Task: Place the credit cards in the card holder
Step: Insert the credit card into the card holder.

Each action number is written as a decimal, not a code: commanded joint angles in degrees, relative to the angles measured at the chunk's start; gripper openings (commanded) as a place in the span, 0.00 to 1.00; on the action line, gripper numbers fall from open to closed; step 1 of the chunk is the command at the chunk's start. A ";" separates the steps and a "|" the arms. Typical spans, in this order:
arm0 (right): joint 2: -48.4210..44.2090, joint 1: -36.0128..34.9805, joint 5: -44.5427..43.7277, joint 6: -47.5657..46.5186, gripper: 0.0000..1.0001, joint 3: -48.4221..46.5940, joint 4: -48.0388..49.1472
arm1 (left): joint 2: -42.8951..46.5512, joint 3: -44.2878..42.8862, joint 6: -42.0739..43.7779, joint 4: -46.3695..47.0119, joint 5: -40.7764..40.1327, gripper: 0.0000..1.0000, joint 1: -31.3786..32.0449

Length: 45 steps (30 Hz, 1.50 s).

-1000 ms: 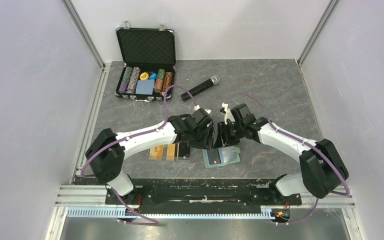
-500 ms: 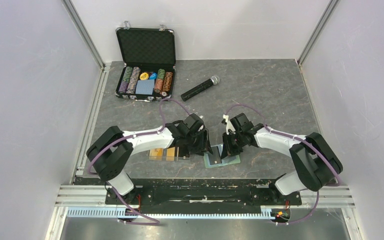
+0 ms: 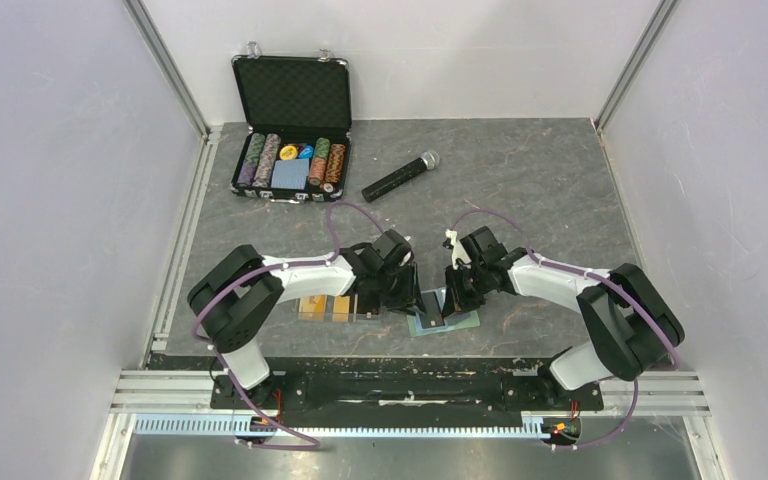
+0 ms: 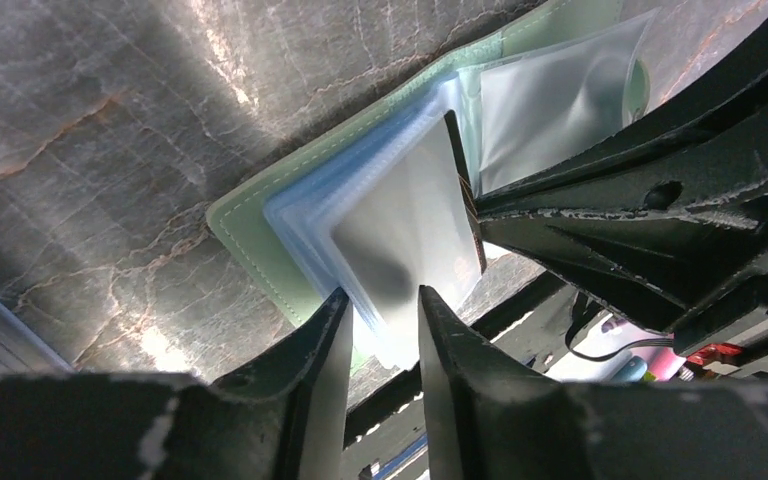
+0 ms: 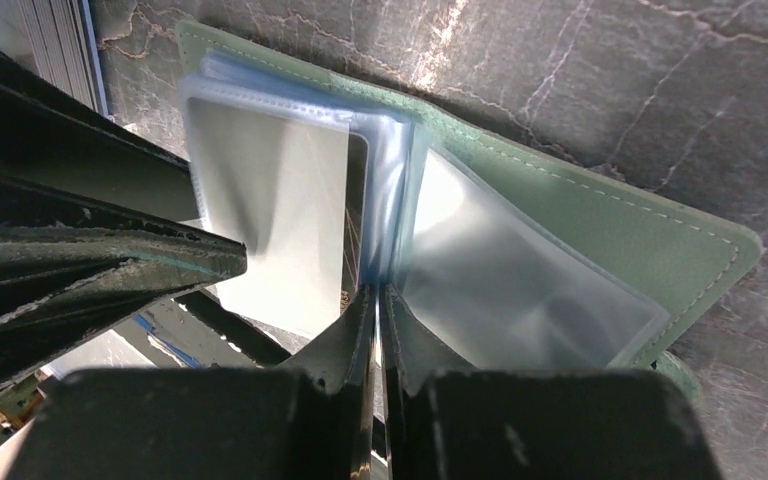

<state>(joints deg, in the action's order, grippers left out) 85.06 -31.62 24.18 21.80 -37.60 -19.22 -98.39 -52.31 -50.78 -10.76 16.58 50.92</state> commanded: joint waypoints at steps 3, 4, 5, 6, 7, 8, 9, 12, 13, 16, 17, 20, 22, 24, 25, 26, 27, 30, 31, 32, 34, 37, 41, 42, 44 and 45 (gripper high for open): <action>1.26 -0.29 -0.80 -0.93 0.05 0.88 1.56 | 0.15 -1.43 -1.81 4.81 2.46 0.27 0.15; 1.18 -0.27 -0.79 -0.89 0.05 0.87 1.47 | 0.50 -1.59 -1.50 4.23 2.13 0.25 0.15; 1.21 -0.30 -0.78 -0.81 0.05 0.78 1.52 | 0.81 -2.08 -1.05 3.08 1.51 0.25 0.23; 1.10 -0.27 -0.70 -0.86 0.05 0.69 1.39 | 1.19 -2.61 -0.55 1.86 0.72 0.25 0.31; 1.08 -0.28 -0.59 -0.82 0.05 0.53 1.38 | 1.42 -3.27 0.09 0.41 -0.19 0.25 0.49; 1.11 -0.28 -0.57 -0.83 0.05 0.36 1.22 | 1.48 -4.01 0.67 -1.27 -0.99 0.26 0.73; 1.07 -0.29 -0.45 -0.82 0.05 0.21 1.15 | 1.48 -4.96 1.20 -2.52 -1.82 0.28 0.97; 0.89 -0.33 -0.44 -0.90 0.06 -0.57 0.63 | 0.55 -7.87 3.05 -7.39 -3.99 0.40 1.89; 0.89 -0.35 -0.40 -0.88 0.06 -0.84 0.38 | -0.01 -8.94 3.75 -8.81 -4.60 0.43 2.29; 0.79 -0.25 -0.41 -0.97 0.06 -1.47 0.04 | -1.63 -11.70 5.43 -11.84 -5.75 0.45 3.43; 0.75 -0.34 -0.43 -1.02 0.06 -1.59 0.02 | -2.25 -12.62 5.96 -12.65 -5.90 0.44 3.76; 0.70 -0.24 -0.32 -1.09 0.07 -1.77 -0.26 | -3.82 -15.30 7.53 -15.73 -7.17 0.41 4.57; 0.47 -0.29 -0.20 -1.02 0.07 -1.86 -0.26 | -4.68 -16.64 8.31 -16.90 -7.52 0.34 4.98; 0.14 -0.30 -0.17 -0.99 0.07 -2.01 -0.48 | -5.06 -16.98 8.41 -16.96 -7.15 0.24 5.03; -0.16 -0.22 -0.09 -0.90 0.07 -2.26 -0.67 | -5.14 -17.07 8.37 -17.00 -7.09 0.19 5.07; -0.57 -0.32 -0.07 -0.77 0.07 -2.50 -0.85 | -5.11 -17.20 8.44 -17.01 -6.98 0.11 5.02; -1.13 -0.26 -0.03 -0.58 0.07 -2.85 -1.00 | -5.06 -17.34 8.48 -17.23 -6.99 0.06 5.01; -3.27 -0.19 -0.55 -0.01 0.10 -4.27 -1.95 | -4.73 -18.65 9.41 -20.11 -8.09 0.02 5.05; -4.15 -0.14 -0.88 0.07 0.11 -4.74 -2.40 | -4.71 -19.52 10.00 -22.00 -8.73 0.02 5.03; -4.97 0.05 -1.33 0.32 0.12 -5.42 -2.87 | -4.75 -20.30 10.65 -23.72 -9.38 0.02 5.03; -6.41 0.66 -2.17 0.56 0.13 -6.36 -3.64 | -5.26 -22.34 11.99 -27.86 -10.95 0.02 4.99; -7.06 1.14 -6.26 -1.01 0.13 -7.45 -6.16 | -6.28 -23.82 12.79 -30.41 -11.61 0.08 5.04; -5.82 1.21 -8.14 -3.07 0.13 -6.45 -8.26 | -8.30 -25.29 12.56 -28.46 -7.77 0.28 5.15; -5.63 1.30 -8.15 -3.22 0.13 -5.85 -8.20 | -8.56 -25.44 12.23 -27.50 -6.47 0.31 5.15; -5.36 1.29 -8.27 -3.50 0.12 -4.42 -7.74 | -9.01 -25.56 11.41 -24.85 -3.85 0.40 5.12; -5.21 1.37 -8.35 -3.52 0.12 -3.97 -7.70 | -9.23 -25.72 11.03 -23.99 -2.84 0.41 5.15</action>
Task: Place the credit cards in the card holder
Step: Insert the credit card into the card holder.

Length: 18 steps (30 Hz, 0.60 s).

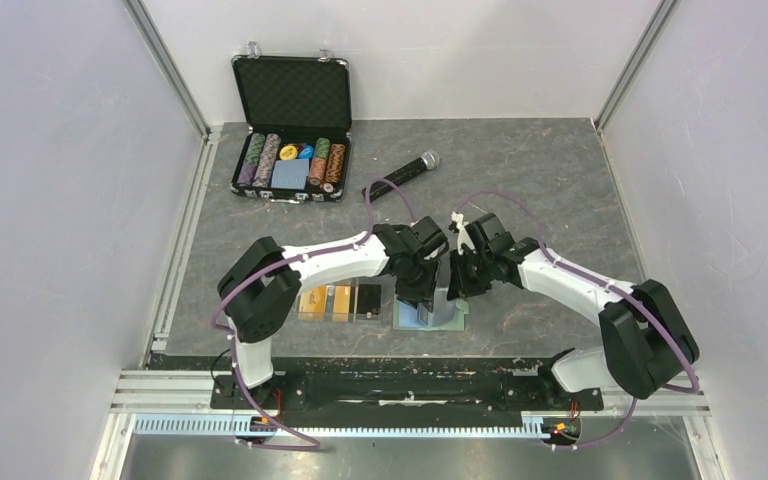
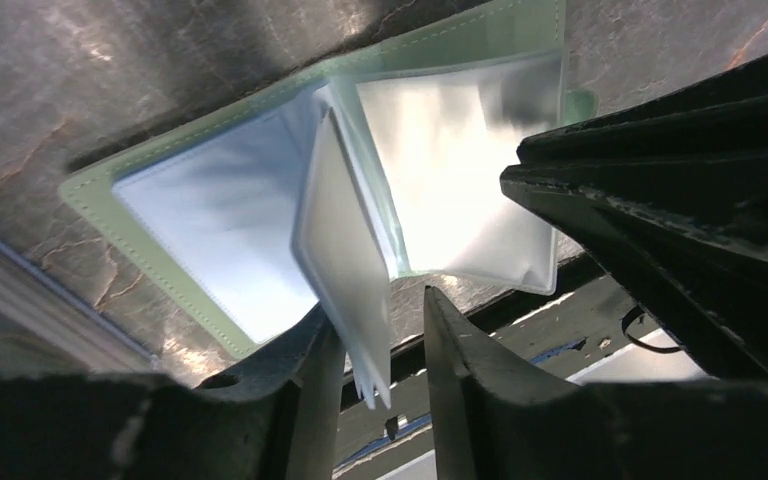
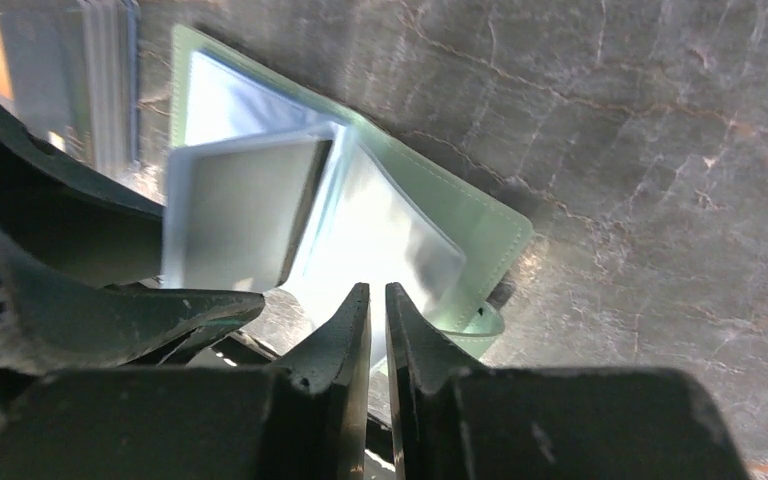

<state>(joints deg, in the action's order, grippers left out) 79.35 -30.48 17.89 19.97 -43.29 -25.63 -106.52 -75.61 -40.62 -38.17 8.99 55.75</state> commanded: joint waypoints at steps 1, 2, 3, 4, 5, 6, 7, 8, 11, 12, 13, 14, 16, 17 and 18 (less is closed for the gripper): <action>0.46 0.27 -2.16 -1.78 0.12 2.18 -1.29 | -1.35 -2.50 0.54 4.53 5.65 0.43 0.26; 0.52 0.33 -2.45 -1.90 0.12 2.45 -1.33 | -1.57 -2.59 0.33 5.49 6.84 0.45 0.28; 0.51 0.40 -2.86 -1.98 0.11 2.59 -1.64 | -1.84 -2.70 -0.01 6.17 7.79 0.46 0.37; 0.36 0.46 -3.36 -2.10 0.11 2.47 -2.04 | -2.01 -2.71 -0.26 7.27 8.67 0.48 0.41; 0.08 0.53 -3.98 -2.41 0.11 2.28 -2.59 | -2.10 -2.57 -0.61 8.18 9.38 0.48 0.35; -0.13 0.61 -4.61 -2.67 0.11 1.89 -3.18 | -2.05 -2.52 -1.04 9.13 9.97 0.48 0.39; -0.45 0.65 -5.50 -3.04 0.11 1.46 -3.86 | -2.19 -2.45 -1.40 9.99 10.67 0.49 0.41; -0.63 0.60 -6.16 -3.48 0.11 0.93 -4.72 | -2.28 -2.28 -1.88 10.99 11.25 0.50 0.40; -1.57 0.76 -8.23 -4.39 0.11 -0.42 -6.73 | -2.84 -2.88 -2.13 12.02 12.41 0.52 0.50; -1.79 0.90 -8.62 -4.60 0.11 -0.71 -7.25 | -3.06 -3.17 -2.05 12.07 12.54 0.53 0.57; -2.08 0.99 -8.89 -4.83 0.11 -0.85 -7.49 | -3.02 -3.46 -1.97 12.07 12.60 0.53 0.59; -2.19 1.11 -8.99 -5.02 0.11 -0.92 -7.70 | -2.92 -3.56 -1.94 12.33 12.66 0.54 0.65; -2.30 1.51 -9.10 -5.42 0.11 -0.71 -7.94 | -2.52 -3.91 -2.07 12.75 12.83 0.56 0.68; -2.34 1.71 -9.05 -5.62 0.11 -0.51 -8.13 | -2.27 -3.85 -2.25 13.04 13.03 0.56 0.68; -2.38 2.04 -9.08 -5.79 0.11 -0.33 -8.25 | -2.20 -3.88 -2.52 13.60 13.27 0.57 0.75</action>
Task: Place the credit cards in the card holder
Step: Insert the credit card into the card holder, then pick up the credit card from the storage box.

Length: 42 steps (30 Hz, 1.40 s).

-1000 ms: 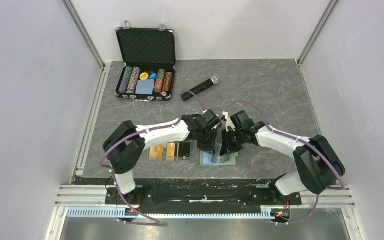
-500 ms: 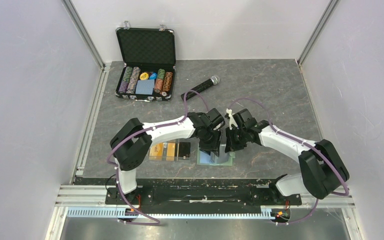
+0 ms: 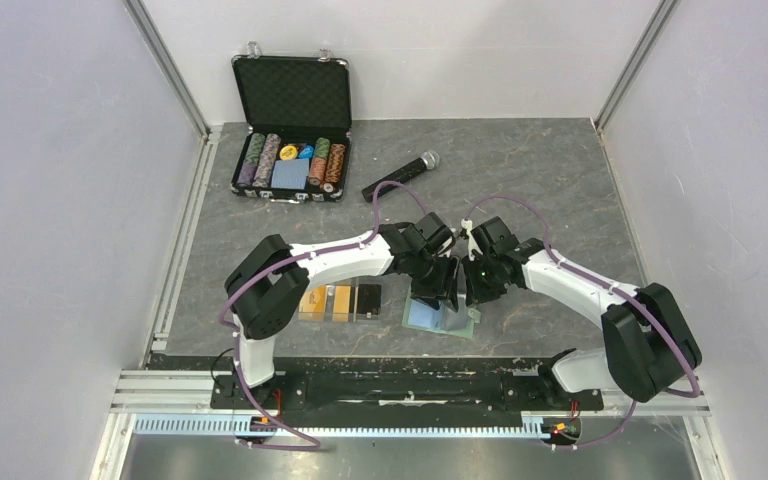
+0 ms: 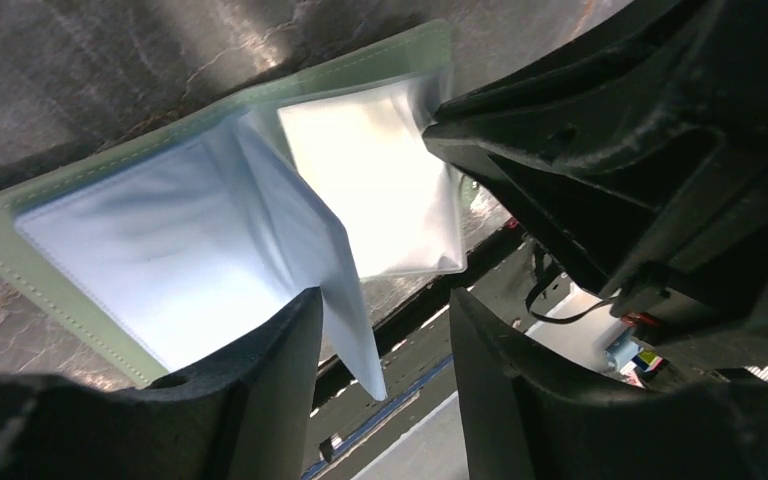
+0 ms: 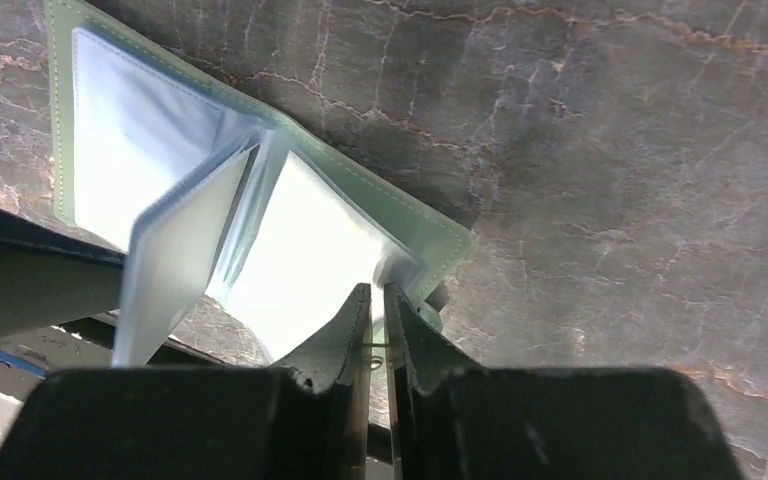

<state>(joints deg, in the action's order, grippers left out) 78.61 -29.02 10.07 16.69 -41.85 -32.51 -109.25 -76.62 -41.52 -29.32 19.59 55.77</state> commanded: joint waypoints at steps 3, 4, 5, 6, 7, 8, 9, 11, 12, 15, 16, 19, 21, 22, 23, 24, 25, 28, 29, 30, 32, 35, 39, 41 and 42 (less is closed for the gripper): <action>-2.29 1.78 -0.73 -3.01 0.10 -1.22 -1.41 | 0.13 -2.47 -2.61 6.92 4.48 0.57 0.83; -2.58 2.29 -0.29 -3.30 0.10 -1.13 -1.46 | -0.21 -2.16 -2.97 7.65 4.89 0.57 0.92; -2.84 2.77 0.22 -3.61 0.11 -1.00 -1.62 | -0.79 -1.99 -3.39 8.62 5.52 0.57 1.05; -3.04 3.08 0.69 -3.92 0.10 -0.88 -1.80 | -1.27 -1.72 -3.86 9.51 6.34 0.57 1.14; -3.35 3.52 0.84 -4.15 0.10 -0.74 -2.06 | -1.79 -1.61 -4.08 10.07 6.70 0.57 1.34; -3.73 3.85 0.91 -4.27 0.10 -0.61 -2.27 | -2.30 -1.60 -4.25 10.52 7.08 0.57 1.45; -4.17 4.24 1.05 -4.46 0.10 -0.30 -2.51 | -2.87 -1.61 -4.34 10.83 7.33 0.57 1.66; -5.42 5.11 1.01 -4.73 0.10 -0.08 -2.94 | -4.12 -1.86 -4.44 10.99 7.87 0.57 1.79; -5.99 5.69 1.01 -4.95 0.10 -0.08 -3.32 | -4.53 -1.87 -4.45 11.16 8.11 0.57 1.88; -7.38 6.50 0.79 -5.44 0.11 -1.05 -4.35 | -3.60 -1.27 -4.47 12.63 8.22 0.57 1.89; -7.65 6.58 0.76 -5.72 0.12 -1.49 -4.71 | -2.86 -0.86 -4.47 13.60 7.97 0.58 1.89; -8.08 6.61 1.70 -6.09 0.13 -3.20 -4.89 | 0.40 -0.08 -3.41 14.79 5.94 0.60 1.68; -7.83 6.63 3.13 -6.09 0.14 -4.39 -4.63 | 3.32 0.80 -2.56 15.11 4.11 0.62 1.34; -7.60 6.60 3.84 -6.10 0.15 -4.90 -4.44 | 4.62 1.68 -2.27 15.52 3.36 0.63 1.07; -7.23 6.60 4.39 -6.02 0.16 -5.36 -4.11 | 6.47 2.56 -1.94 15.84 2.56 0.63 0.53; -6.81 6.57 5.32 -5.80 0.16 -5.64 -3.74 | 7.87 3.66 -1.60 15.78 1.72 0.65 -0.12; -6.32 6.51 6.32 -5.56 0.17 -6.00 -3.32 | 9.67 5.10 -1.62 15.83 1.22 0.66 -1.23; -5.08 6.16 8.63 -4.39 0.19 -6.40 -1.65 | 14.62 10.37 -2.89 17.42 1.61 0.67 -5.27; -4.67 5.90 9.29 -4.00 0.19 -6.55 -1.20 | 16.31 12.47 -3.27 18.06 1.83 0.68 -6.61; -4.20 5.31 9.66 -3.58 0.20 -6.82 -0.70 | 18.37 14.48 -3.41 18.40 1.94 0.68 -8.27; -3.24 4.05 9.87 -2.80 0.21 -7.48 -0.15 | 22.21 17.98 -3.57 18.30 1.86 0.68 -11.11; -1.67 1.97 10.31 -1.43 0.22 -8.54 1.01 | 27.21 21.93 -2.95 15.47 2.36 0.69 -15.60; 0.23 -0.78 10.67 0.16 0.24 -10.58 2.19 | 33.13 26.05 0.02 7.74 -0.05 0.72 -20.74; 1.20 -1.74 10.77 0.80 0.26 -11.59 2.59 | 35.25 26.76 2.23 1.97 -3.52 0.73 -22.08; 1.73 -2.18 10.87 1.21 0.26 -12.02 2.93 | 35.92 26.87 3.07 -1.64 -6.07 0.73 -22.40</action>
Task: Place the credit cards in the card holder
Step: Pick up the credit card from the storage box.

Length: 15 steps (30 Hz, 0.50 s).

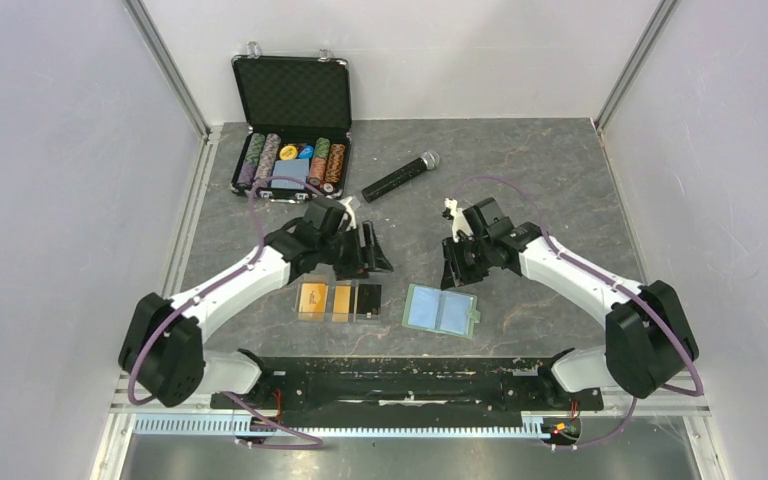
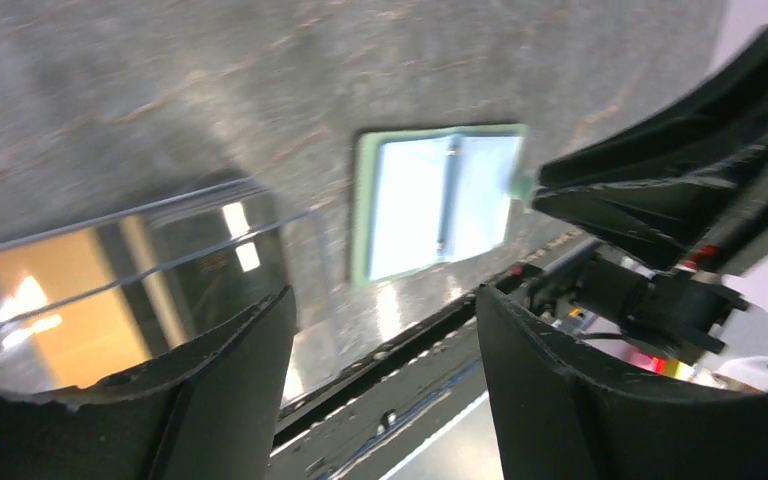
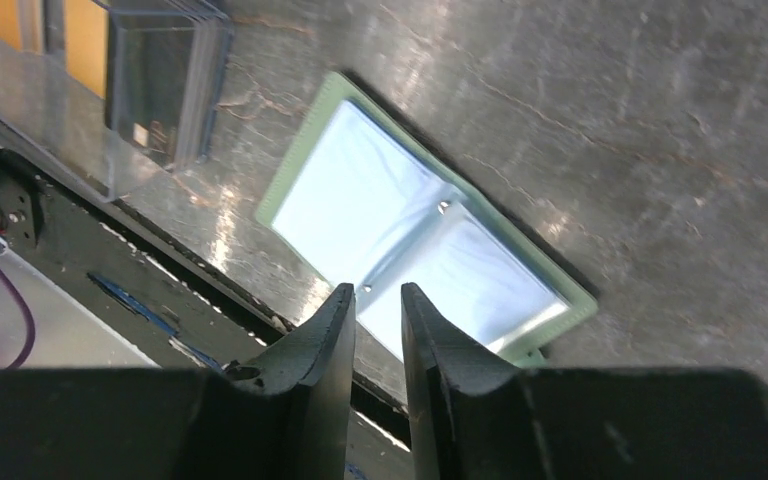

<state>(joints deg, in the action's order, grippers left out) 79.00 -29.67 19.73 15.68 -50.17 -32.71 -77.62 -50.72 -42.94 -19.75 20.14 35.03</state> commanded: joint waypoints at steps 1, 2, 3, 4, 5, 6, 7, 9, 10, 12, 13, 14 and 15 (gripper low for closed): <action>1.74 -2.00 1.50 2.59 0.27 -4.02 3.53 | 4.81 0.97 5.43 -14.38 -8.88 0.73 -1.71; 2.13 -2.56 1.76 2.91 0.27 -4.28 3.92 | 5.14 1.12 5.87 -16.44 -10.38 0.73 -1.72; 2.48 -3.02 1.97 3.41 0.27 -4.51 4.38 | 5.37 1.57 6.08 -18.08 -11.73 0.73 -1.72; 2.87 -3.62 2.10 3.74 0.27 -4.73 4.70 | 5.46 2.01 6.23 -19.38 -12.77 0.73 -1.73; 3.31 -4.11 2.13 4.09 0.28 -4.88 4.92 | 5.38 2.44 6.34 -20.47 -13.91 0.73 -1.65; 3.64 -4.64 2.25 4.37 0.28 -5.02 5.35 | 5.16 2.93 6.53 -21.03 -14.60 0.72 -1.71; 3.91 -5.19 2.38 4.91 0.28 -4.98 5.89 | 4.90 3.51 6.61 -21.12 -15.06 0.71 -1.72; 4.45 -6.19 3.07 5.99 0.28 -4.77 7.00 | 3.93 4.17 6.83 -20.35 -14.87 0.67 -1.71; 4.59 -6.57 3.32 6.36 0.28 -4.67 7.47 | 3.52 4.43 6.90 -19.59 -14.19 0.65 -1.71; 4.74 -7.53 3.39 7.21 0.28 -4.34 8.26 | 2.40 4.83 7.00 -17.81 -12.81 0.59 -1.72; 4.80 -7.82 3.44 7.42 0.28 -4.24 8.50 | 1.69 4.96 7.05 -16.80 -12.07 0.57 -1.72; 4.81 -8.10 3.35 7.61 0.27 -4.07 8.66 | 1.04 4.97 7.11 -16.12 -11.44 0.55 -1.67; 4.78 -8.27 3.32 7.77 0.27 -3.84 8.78 | 0.39 4.92 7.16 -15.58 -11.13 0.53 -1.71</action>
<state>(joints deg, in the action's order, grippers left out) 83.72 -36.91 22.15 21.47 -52.82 -27.03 -75.33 -45.91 -38.76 -38.22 7.88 33.39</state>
